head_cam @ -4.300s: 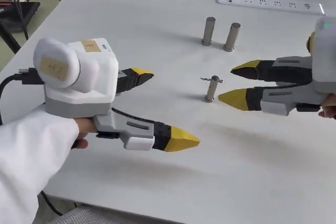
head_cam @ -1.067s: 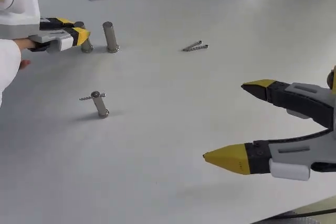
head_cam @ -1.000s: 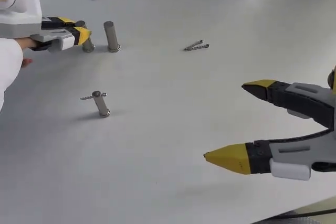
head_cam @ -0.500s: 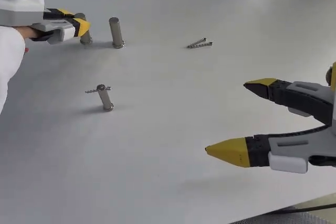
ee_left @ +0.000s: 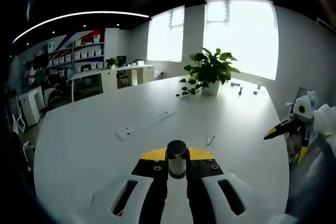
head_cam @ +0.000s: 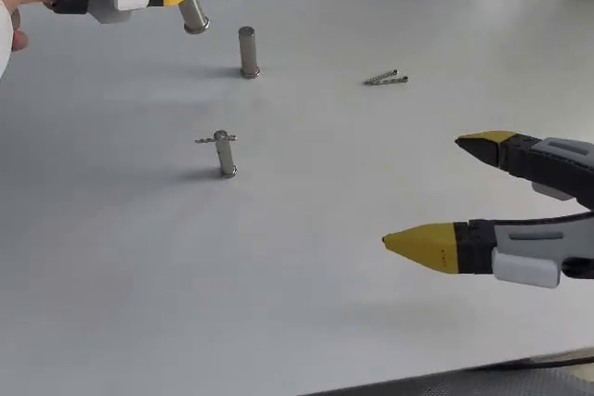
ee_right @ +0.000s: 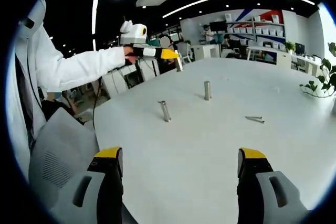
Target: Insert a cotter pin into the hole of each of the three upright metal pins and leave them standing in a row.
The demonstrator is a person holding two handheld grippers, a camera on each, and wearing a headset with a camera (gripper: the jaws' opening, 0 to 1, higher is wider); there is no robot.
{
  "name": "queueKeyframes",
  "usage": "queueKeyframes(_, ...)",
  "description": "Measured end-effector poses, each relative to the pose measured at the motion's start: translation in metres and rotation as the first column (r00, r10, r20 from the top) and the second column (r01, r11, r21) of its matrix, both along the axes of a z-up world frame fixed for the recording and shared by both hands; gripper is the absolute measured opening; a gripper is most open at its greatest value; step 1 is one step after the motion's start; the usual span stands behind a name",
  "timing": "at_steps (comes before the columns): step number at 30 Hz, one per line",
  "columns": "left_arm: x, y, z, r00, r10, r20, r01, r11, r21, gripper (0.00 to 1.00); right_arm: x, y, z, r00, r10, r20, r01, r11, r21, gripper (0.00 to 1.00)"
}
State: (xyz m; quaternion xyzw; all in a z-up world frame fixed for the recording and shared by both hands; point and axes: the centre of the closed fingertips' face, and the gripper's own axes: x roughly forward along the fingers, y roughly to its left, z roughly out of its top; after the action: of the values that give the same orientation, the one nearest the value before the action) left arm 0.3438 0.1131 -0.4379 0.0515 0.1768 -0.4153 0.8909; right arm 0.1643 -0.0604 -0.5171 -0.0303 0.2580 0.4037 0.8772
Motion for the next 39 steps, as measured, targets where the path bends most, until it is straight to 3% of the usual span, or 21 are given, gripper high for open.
queueKeyframes(2, -0.014, -0.004, 0.006, 0.999, -0.035, 0.018, 0.034, 0.999, 0.014, 0.1, 0.0, 0.001, 0.001, 1.0, 0.006, 0.006, -0.006, 1.0, 0.0, 0.89)
queueKeyframes(8, -0.051, -0.019, 0.008, 0.993, -0.113, 0.024, 0.113, 0.993, 0.016, 0.1, -0.003, 0.003, 0.002, 1.0, 0.017, 0.014, -0.017, 1.0, 0.004, 0.88)
queueKeyframes(12, -0.079, -0.035, -0.01, 0.979, -0.204, 0.004, 0.203, 0.977, 0.061, 0.09, -0.007, 0.003, 0.0, 1.0, 0.021, 0.006, -0.021, 1.0, 0.006, 0.89)
queueKeyframes(15, -0.095, -0.047, -0.024, 0.972, -0.235, -0.006, 0.235, 0.97, 0.065, 0.1, -0.008, 0.002, -0.002, 1.0, 0.02, 0.006, -0.02, 1.0, 0.002, 0.89)
queueKeyframes(20, -0.109, -0.061, -0.043, 0.968, -0.251, -0.006, 0.251, 0.966, 0.061, 0.1, -0.009, 0.002, -0.001, 1.0, 0.016, 0.008, -0.016, 1.0, 0.005, 0.89)
queueKeyframes(21, -0.119, -0.068, -0.049, 0.966, -0.259, -0.018, 0.26, 0.964, 0.062, 0.1, -0.01, 0.002, -0.001, 1.0, 0.012, 0.007, -0.012, 1.0, 0.007, 0.88)
queueKeyframes(27, -0.134, -0.081, -0.075, 0.958, -0.286, -0.032, 0.288, 0.951, 0.109, 0.1, -0.013, 0.0, -0.002, 1.0, 0.008, -0.003, -0.008, 1.0, 0.013, 0.88)
queueKeyframes(29, -0.138, -0.083, -0.083, 0.959, -0.268, -0.087, 0.276, 0.957, 0.091, 0.1, -0.014, 0.0, -0.002, 1.0, 0.008, 0.001, -0.008, 1.0, 0.007, 0.88)
queueKeyframes(31, -0.142, -0.086, -0.088, 0.954, -0.287, -0.086, 0.294, 0.952, 0.086, 0.1, -0.014, 0.0, -0.002, 1.0, 0.002, 0.0, -0.002, 1.0, 0.01, 0.88)
queueKeyframes(33, -0.147, -0.09, -0.094, 0.946, -0.314, -0.077, 0.321, 0.939, 0.121, 0.1, -0.014, 0.0, -0.002, 1.0, -0.001, -0.001, 0.001, 1.0, 0.012, 0.88)
queueKeyframes(37, -0.15, -0.095, -0.102, 0.944, -0.318, -0.09, 0.328, 0.936, 0.128, 0.1, -0.015, 0.002, -0.004, 1.0, 0.002, -0.005, -0.002, 1.0, 0.009, 0.88)
queueKeyframes(39, -0.153, -0.097, -0.107, 0.941, -0.326, -0.092, 0.337, 0.928, 0.155, 0.1, -0.016, 0.002, -0.004, 1.0, 0.005, -0.006, -0.005, 1.0, 0.009, 0.88)
